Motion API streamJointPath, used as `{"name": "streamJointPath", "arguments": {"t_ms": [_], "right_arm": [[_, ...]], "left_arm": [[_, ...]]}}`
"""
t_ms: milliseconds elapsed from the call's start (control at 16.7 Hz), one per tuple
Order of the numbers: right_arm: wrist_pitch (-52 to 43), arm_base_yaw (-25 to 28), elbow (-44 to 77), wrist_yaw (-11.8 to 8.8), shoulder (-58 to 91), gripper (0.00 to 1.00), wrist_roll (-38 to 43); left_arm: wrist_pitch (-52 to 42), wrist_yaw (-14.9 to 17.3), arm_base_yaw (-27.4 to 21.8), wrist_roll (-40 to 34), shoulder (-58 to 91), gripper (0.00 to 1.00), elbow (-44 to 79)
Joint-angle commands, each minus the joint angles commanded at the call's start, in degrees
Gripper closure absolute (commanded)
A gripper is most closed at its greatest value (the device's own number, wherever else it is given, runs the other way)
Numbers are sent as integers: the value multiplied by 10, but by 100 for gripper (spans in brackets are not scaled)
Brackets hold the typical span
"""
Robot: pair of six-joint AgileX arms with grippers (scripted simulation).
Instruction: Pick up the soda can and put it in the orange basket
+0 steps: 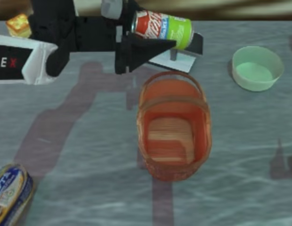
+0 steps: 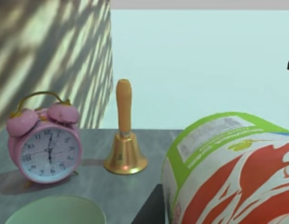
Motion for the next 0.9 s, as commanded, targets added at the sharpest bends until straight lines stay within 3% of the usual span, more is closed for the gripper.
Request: {"name": "streamJointPath", "arguments": {"t_ms": [240,660,900], "right_arm": [[0,0,0,0,0,0,0],[0,0,0,0,0,0,0],[0,0,0,0,0,0,0]], "left_arm": [[22,2,4,1,23,100,-3],[189,2,14,-2,139,100,-45],[199,1,15,-2,147,100,-49]]}}
